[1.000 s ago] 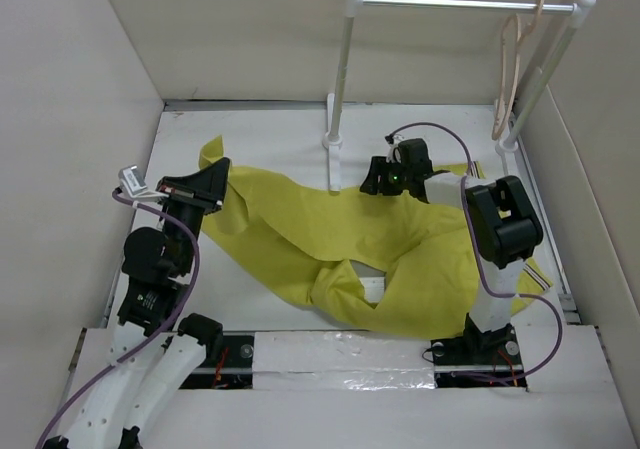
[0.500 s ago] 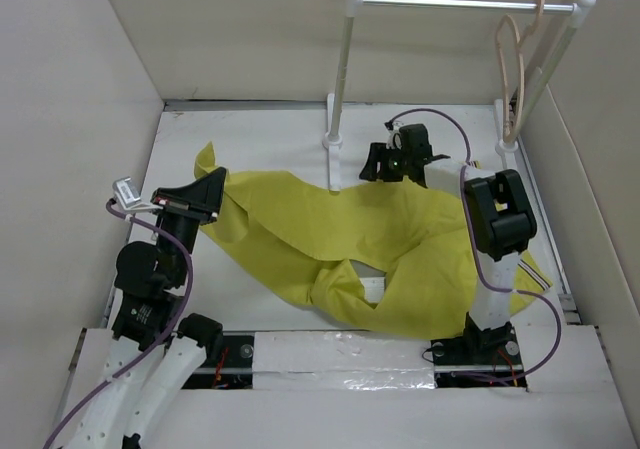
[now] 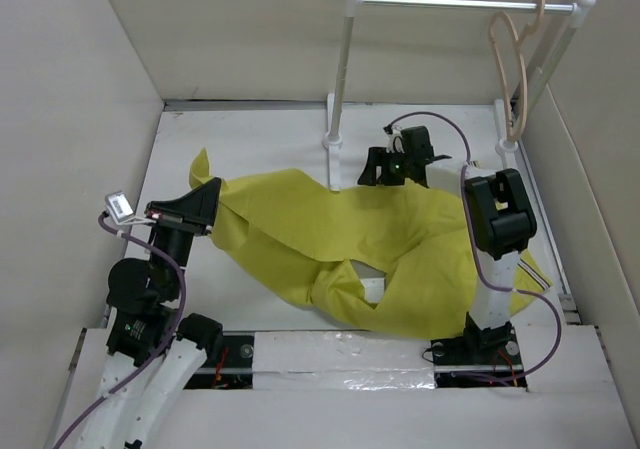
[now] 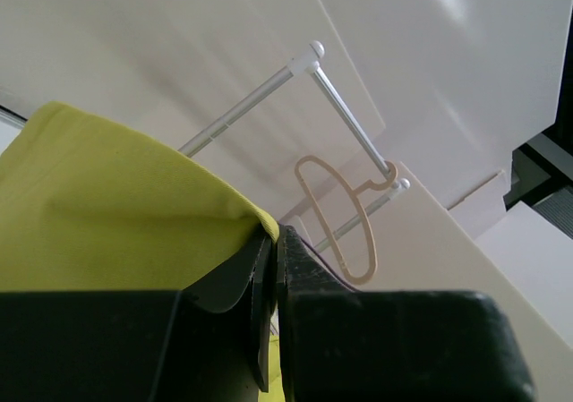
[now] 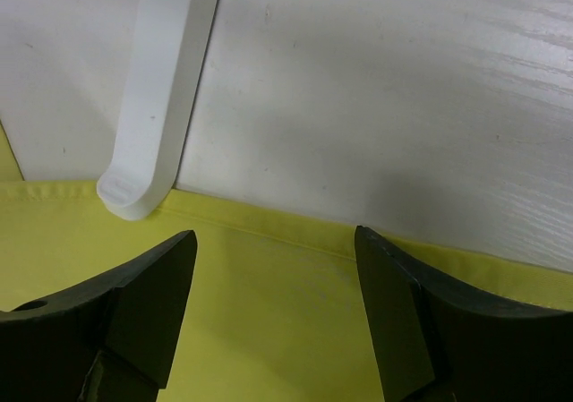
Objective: Place the trousers on the hanger
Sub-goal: Flatten out the trousers at the center of the board.
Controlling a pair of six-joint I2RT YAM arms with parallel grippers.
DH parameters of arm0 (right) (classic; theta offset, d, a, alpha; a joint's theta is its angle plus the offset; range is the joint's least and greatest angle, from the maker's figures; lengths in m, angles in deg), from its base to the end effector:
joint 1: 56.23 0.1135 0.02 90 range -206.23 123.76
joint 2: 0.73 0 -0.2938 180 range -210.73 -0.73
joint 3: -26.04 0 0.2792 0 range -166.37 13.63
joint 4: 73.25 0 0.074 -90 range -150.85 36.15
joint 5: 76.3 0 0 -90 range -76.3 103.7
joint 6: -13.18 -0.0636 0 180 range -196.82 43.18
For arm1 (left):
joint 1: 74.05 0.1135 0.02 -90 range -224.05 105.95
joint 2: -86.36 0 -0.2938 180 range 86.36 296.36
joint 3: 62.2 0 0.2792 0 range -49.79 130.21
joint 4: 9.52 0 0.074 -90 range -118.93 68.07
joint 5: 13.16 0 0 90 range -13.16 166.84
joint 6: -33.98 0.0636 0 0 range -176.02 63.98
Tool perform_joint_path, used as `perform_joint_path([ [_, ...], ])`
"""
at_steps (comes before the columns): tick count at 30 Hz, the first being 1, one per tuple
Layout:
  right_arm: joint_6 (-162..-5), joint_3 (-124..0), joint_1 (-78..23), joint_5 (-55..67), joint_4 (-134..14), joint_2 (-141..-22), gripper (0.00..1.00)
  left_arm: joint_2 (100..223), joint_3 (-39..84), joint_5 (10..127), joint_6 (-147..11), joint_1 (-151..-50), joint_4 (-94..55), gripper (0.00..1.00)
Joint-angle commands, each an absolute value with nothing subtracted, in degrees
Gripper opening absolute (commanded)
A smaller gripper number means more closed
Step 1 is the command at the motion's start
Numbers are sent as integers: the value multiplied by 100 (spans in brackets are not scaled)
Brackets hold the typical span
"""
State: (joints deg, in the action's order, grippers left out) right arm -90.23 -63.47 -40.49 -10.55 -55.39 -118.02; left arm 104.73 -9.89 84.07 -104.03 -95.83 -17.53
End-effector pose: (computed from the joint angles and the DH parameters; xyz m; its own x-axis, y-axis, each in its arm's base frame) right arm 0.4684 0.1592 0.1501 -0.7909 -0.0032 -0.6120 -0.3499 0.8229 0.4478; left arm 0.0922 -0.0282 0.4219 0.0762 -0.8245 -0.5607 0.4777 0.5238 -0.7053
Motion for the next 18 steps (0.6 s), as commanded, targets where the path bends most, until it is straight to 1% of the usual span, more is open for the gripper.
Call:
perform_joint_path([
  [1,-8965,-5662,-4094,-1118,-5073,-11685,77,10307,-664,8230,-10348,-9594,-1393,0],
  [6,-9202,-4257,-4199,-1109,-5820,-11306,74,10271,-664,8194,-10330,-9594,-1472,0],
  [10,-9475,-3587,-4200,-1188,-6330,-10893,73,10219,-716,8177,-10339,-9594,-1551,0],
  [14,-9668,-3243,-4252,-1109,-6585,-10261,71,10227,-752,8352,-10278,-9594,-1560,0],
  [17,-9896,-3093,-4489,-1284,-6883,-9681,71,10367,-681,8370,-10251,-9594,-1446,0],
  [18,-10010,-3119,-4725,-1267,-7050,-9444,71,10411,-664,8353,-10251,-9594,-1394,0],
])
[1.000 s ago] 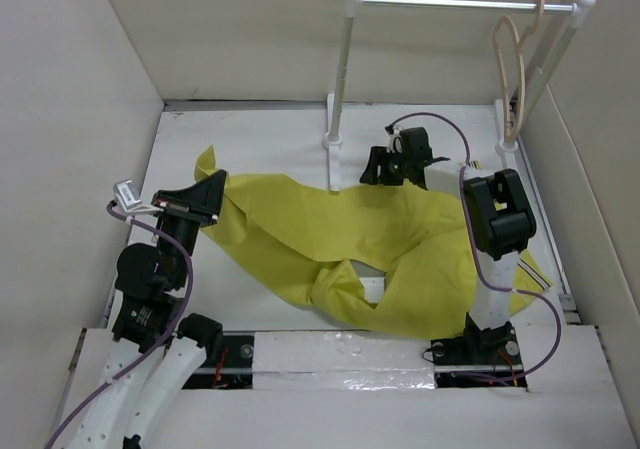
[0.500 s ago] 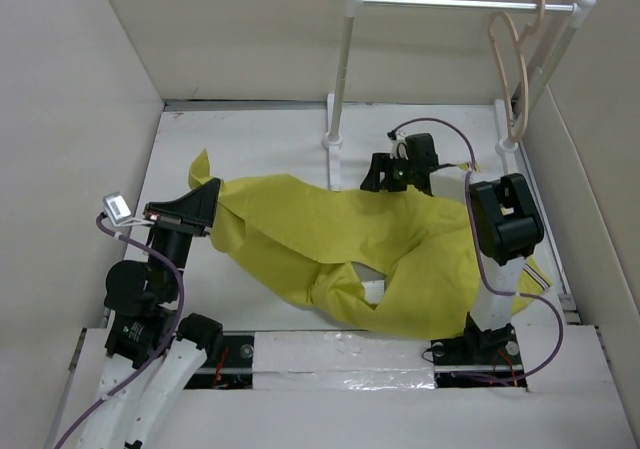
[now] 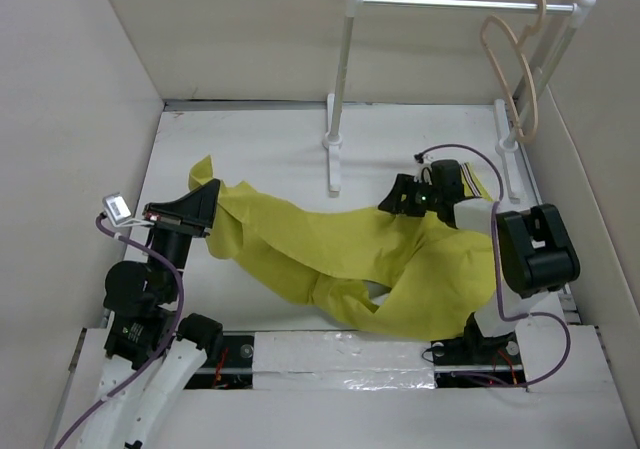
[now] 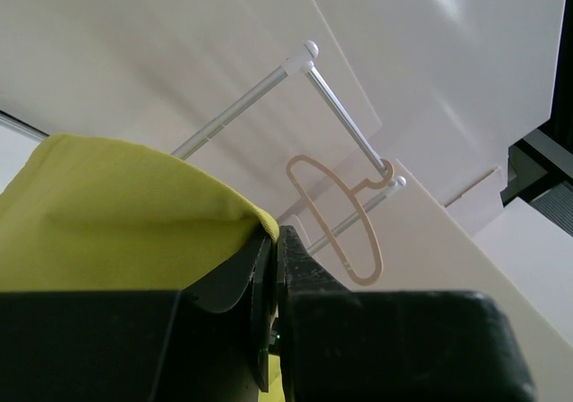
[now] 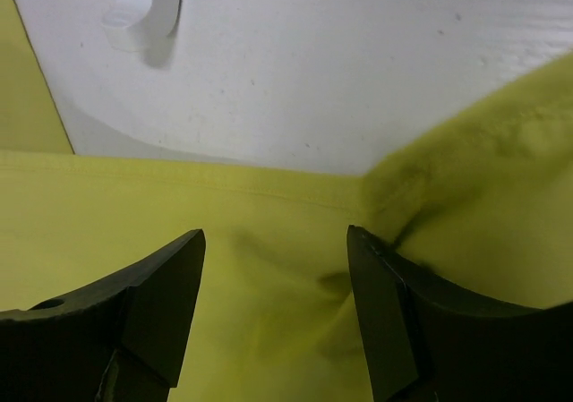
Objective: Place the trousers on the hanger
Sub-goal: Flatten out the trousers at the center of the board.
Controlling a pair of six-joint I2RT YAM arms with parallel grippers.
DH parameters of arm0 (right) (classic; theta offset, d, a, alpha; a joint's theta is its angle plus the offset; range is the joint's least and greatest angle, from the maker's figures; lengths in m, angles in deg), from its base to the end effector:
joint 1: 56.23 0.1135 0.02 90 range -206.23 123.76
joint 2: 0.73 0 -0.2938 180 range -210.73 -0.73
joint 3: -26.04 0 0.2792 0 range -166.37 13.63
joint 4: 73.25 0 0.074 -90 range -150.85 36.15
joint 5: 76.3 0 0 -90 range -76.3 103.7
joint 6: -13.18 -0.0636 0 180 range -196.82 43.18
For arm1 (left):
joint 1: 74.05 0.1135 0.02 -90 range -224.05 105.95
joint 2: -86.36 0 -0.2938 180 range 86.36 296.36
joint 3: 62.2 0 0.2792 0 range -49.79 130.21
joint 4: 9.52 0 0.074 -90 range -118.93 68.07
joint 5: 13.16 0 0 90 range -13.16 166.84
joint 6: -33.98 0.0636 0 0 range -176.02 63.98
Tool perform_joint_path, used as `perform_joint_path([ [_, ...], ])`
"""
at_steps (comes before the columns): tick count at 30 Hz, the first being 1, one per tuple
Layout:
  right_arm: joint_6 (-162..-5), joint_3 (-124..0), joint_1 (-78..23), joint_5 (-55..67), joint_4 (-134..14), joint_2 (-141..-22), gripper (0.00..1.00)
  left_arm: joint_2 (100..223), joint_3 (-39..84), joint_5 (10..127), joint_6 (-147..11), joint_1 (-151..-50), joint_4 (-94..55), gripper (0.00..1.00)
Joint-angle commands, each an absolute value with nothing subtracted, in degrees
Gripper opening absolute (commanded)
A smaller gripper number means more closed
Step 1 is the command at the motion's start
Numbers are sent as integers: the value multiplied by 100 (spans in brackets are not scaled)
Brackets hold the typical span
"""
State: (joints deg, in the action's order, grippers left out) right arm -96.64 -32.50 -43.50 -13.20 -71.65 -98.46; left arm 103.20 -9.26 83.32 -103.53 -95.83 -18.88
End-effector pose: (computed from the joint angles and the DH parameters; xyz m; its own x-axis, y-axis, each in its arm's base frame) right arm 0.3593 0.1107 0.1428 -0.7794 0.1339 -0.6120 -0.2831 0.7961 0.5348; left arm 0.0834 -0.0256 0.4248 0.0794 -0.8207 -0.5658 0.4939 0.5254 -0.6928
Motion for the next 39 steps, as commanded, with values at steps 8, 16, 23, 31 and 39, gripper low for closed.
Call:
perform_joint_path([
  [8,-10266,-4190,-5992,-259,-6964,-9451,63,10640,-664,8150,-10225,-9594,-1077,0],
  [16,-9932,-5272,-6590,1264,-5786,-10268,71,10719,-813,7993,-10242,-9594,-787,0],
  [23,-9634,-6212,-6872,1316,-4785,-10971,70,10649,-1015,7869,-10348,-9594,-506,0],
  [31,-8817,-7969,-6766,1168,-2931,-11947,69,10280,-1191,8106,-10322,-9594,-584,0],
  [39,-8500,-8647,-6845,886,-2069,-12518,70,9972,-998,8712,-10067,-9594,-936,0],
])
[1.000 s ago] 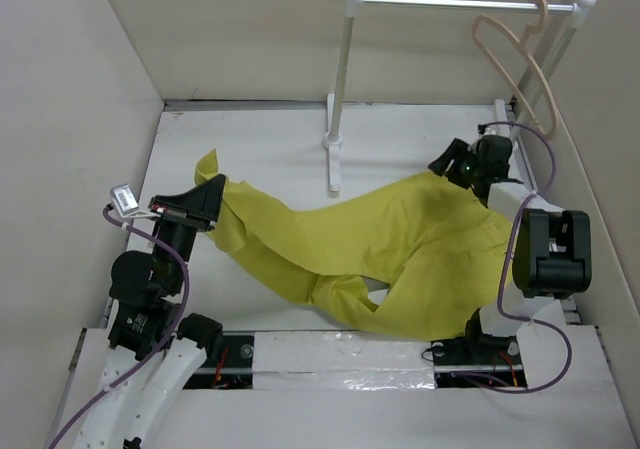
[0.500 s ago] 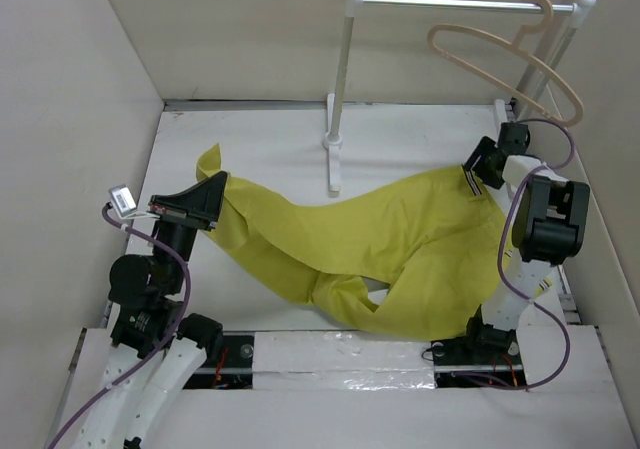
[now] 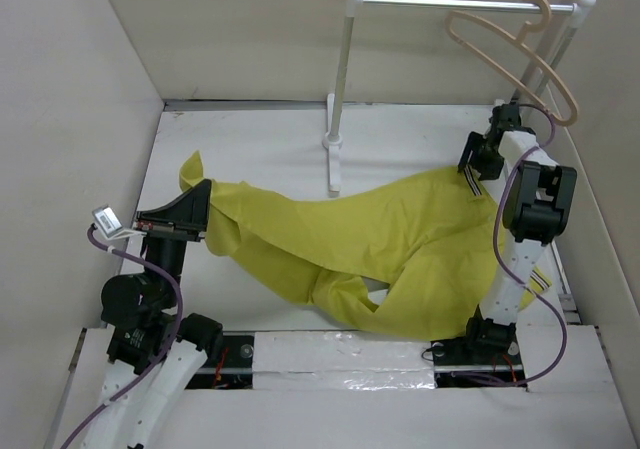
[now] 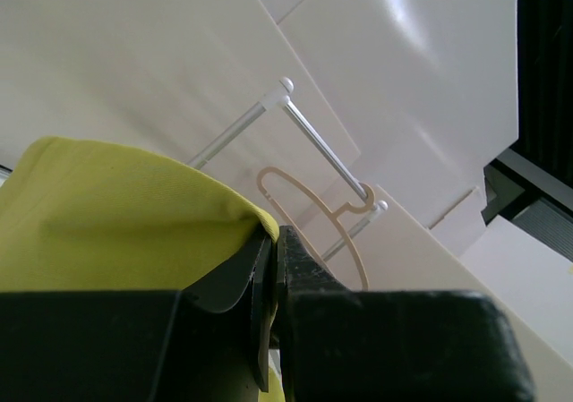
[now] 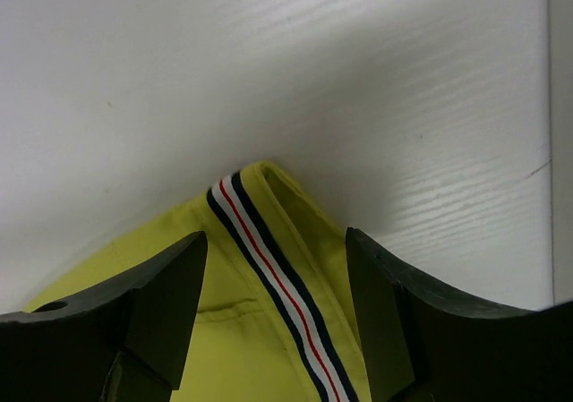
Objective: Place the trousers on the hanger
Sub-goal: Flatten out the trousers at the center of the board.
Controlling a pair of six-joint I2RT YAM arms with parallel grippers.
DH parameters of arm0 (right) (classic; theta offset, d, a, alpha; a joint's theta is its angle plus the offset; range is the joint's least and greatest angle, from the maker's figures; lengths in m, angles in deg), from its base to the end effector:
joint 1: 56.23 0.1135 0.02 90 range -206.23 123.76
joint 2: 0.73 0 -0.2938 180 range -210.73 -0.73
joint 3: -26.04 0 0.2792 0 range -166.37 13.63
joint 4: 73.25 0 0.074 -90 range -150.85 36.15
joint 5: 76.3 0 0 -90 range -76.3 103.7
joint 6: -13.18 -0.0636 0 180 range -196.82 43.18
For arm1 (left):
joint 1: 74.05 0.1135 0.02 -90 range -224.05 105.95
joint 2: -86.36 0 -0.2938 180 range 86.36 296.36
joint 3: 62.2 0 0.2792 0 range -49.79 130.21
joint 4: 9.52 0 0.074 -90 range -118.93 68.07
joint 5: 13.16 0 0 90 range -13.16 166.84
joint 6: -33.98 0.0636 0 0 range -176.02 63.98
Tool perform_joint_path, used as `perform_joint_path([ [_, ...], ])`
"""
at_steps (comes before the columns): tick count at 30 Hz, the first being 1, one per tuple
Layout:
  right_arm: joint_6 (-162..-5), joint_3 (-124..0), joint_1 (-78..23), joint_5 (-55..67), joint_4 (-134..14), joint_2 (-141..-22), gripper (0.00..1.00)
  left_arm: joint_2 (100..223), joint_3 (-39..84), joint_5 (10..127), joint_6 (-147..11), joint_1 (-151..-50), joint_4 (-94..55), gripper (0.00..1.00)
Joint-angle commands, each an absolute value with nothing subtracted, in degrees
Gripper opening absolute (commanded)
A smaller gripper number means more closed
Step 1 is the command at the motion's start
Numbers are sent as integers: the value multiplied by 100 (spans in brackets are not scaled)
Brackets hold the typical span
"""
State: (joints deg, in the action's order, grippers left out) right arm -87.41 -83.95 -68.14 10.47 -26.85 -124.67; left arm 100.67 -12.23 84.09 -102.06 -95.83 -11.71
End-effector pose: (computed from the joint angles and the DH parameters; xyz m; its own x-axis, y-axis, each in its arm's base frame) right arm 0.5125 -0.1044 0.1704 -0.8030 0.3569 -0.4773 0.3320 0.9330 0.1390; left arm 0.0740 -0.0209 0.4245 0.1609 -0.8333 -0.5289 0.5563 0.5193 -0.6488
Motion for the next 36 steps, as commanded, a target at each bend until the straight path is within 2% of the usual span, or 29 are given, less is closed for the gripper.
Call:
perform_joint_path([
  [1,-8465,-8700,-6845,921,-1998,-12562,70,9964,-980,8739,-10058,-9594,-962,0],
  [5,-8263,-8963,-6793,991,-1550,-12781,66,9964,-998,8599,-10120,-9594,-963,0],
  [6,-8228,-9025,-6792,1018,-1375,-12825,60,9946,-1015,8590,-10128,-9594,-971,0],
  [8,-8236,-8991,-6740,1088,-1312,-12861,44,9858,-1103,8625,-10137,-9594,-989,0],
  [11,-8306,-8710,-6678,1037,-1548,-12678,3,9832,-1217,8713,-10128,-9594,-1015,0],
  [12,-8341,-8587,-6678,931,-1880,-12555,0,9840,-1217,8730,-10120,-9594,-1015,0],
  [16,-8833,-7332,-6810,281,-3374,-11466,0,10007,-1270,8835,-10146,-9594,-1024,0],
  [17,-8947,-6659,-6941,123,-3760,-11168,0,10034,-1262,8897,-10163,-9594,-1050,0],
  [21,-9692,-5126,-7467,113,-5640,-9447,0,10139,-1244,9239,-10102,-9594,-884,0],
  [24,-9958,-4309,-7863,104,-6573,-8855,0,10271,-1235,9600,-10111,-9541,-551,0],
  [30,-10494,-3700,-8374,112,-7709,-8239,0,11026,-1025,9865,-10172,-9541,66,0],
  [33,-10731,-3699,-8427,480,-7798,-8124,0,11071,-857,9820,-10050,-9541,48,0],
  [36,-10855,-4120,-8559,316,-7580,-8438,0,11115,-796,10320,-9831,-9541,4,0],
])
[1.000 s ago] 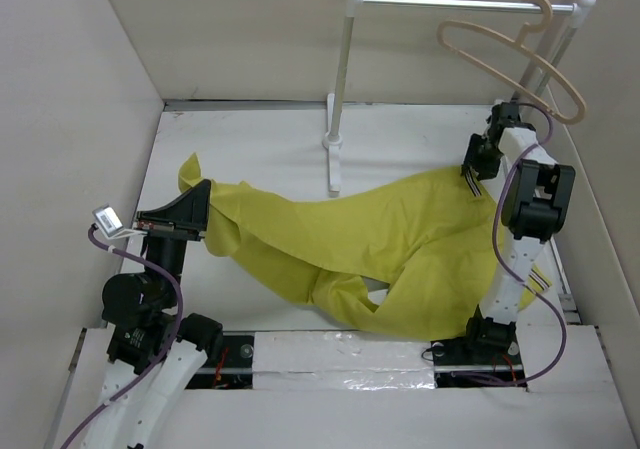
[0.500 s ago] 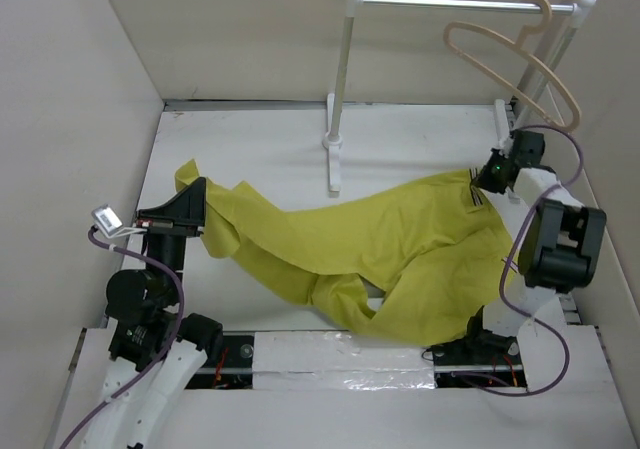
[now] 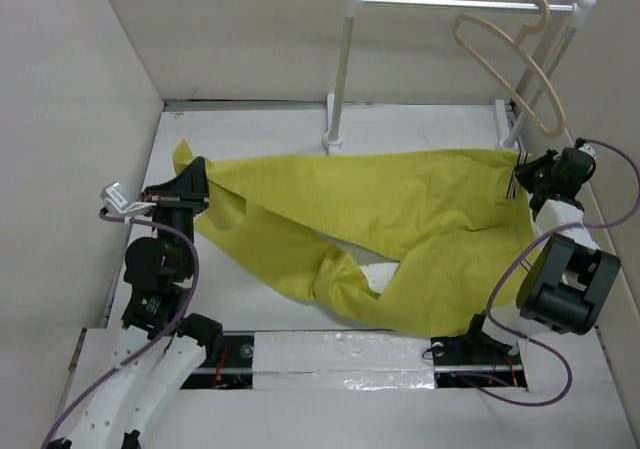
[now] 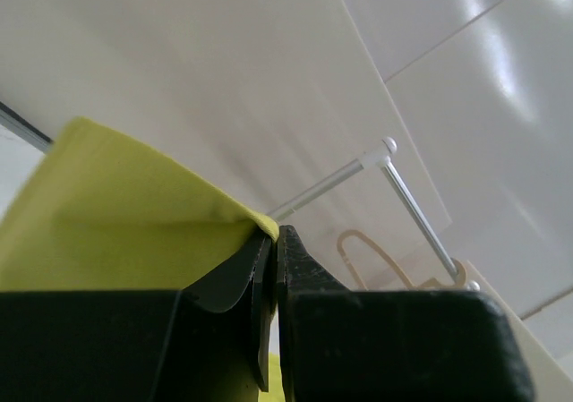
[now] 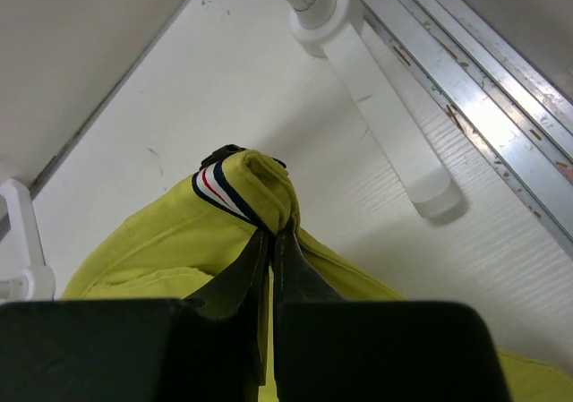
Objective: Place the trousers on the hanger
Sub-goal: Flatten out the trousers at the center of the board.
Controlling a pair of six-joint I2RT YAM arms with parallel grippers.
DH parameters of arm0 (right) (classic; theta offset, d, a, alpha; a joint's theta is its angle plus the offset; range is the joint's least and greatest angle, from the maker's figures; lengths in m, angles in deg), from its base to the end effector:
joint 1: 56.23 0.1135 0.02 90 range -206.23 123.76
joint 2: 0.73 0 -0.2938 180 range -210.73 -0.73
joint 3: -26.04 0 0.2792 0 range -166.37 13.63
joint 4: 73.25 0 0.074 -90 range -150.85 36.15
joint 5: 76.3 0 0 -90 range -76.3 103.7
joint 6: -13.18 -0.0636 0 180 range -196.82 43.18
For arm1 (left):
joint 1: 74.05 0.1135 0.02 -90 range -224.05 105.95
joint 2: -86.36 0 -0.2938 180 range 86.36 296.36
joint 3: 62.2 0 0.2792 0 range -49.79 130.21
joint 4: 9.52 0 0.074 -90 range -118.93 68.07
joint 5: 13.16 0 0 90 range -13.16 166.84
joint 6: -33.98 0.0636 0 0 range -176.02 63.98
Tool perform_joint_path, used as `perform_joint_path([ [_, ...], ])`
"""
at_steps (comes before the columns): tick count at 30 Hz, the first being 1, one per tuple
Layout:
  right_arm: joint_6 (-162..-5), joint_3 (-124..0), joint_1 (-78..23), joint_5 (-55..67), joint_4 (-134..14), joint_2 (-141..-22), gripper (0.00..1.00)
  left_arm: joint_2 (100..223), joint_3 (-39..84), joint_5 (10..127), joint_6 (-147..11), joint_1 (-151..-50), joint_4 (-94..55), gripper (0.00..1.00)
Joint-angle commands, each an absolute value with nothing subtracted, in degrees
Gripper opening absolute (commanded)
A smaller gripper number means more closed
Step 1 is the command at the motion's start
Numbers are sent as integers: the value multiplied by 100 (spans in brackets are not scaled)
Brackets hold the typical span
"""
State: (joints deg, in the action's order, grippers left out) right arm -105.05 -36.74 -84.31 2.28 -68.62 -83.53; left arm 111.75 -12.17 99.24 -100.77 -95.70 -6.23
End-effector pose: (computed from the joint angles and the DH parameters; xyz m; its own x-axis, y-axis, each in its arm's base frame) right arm 0.3319 -0.1628 0.2525 -0.1811 0.6221 -0.7617 0.4407 0.7437 0.5027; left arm 0.1258 -0.0238 0.4181 0.2893 -0.8152 -0.5018 0.3265 0.5768 -0.7488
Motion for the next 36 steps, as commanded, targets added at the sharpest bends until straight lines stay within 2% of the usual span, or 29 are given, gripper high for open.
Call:
perform_joint_path([
  [1,-10864,-4339,-8559,237,-7526,-8545,0,11254,-769,10504,-9786,-9541,4,0],
  [10,-10908,-4920,-8506,298,-7632,-9432,0,12379,-1155,11367,-9145,-9384,1038,0],
  [22,-11145,-5123,-8331,649,-7921,-10074,0,14945,-1008,9901,-9574,-7951,2351,0],
  [28,-11004,-5457,-8278,886,-7561,-10356,0,15921,-586,9969,-9259,-7898,2352,2],
  [31,-11013,-5518,-8278,1097,-7377,-10435,0,16317,-619,9970,-9232,-8063,2272,12],
  [33,-10987,-5597,-8278,1028,-7237,-10523,3,16598,-663,10135,-9118,-8239,2263,38],
  [35,-10908,-5808,-8278,913,-7035,-10663,13,16818,-690,10242,-9143,-8424,2114,58],
  [36,-10899,-5861,-8208,878,-6764,-10664,30,16828,-734,10251,-9222,-8425,2070,59],
])
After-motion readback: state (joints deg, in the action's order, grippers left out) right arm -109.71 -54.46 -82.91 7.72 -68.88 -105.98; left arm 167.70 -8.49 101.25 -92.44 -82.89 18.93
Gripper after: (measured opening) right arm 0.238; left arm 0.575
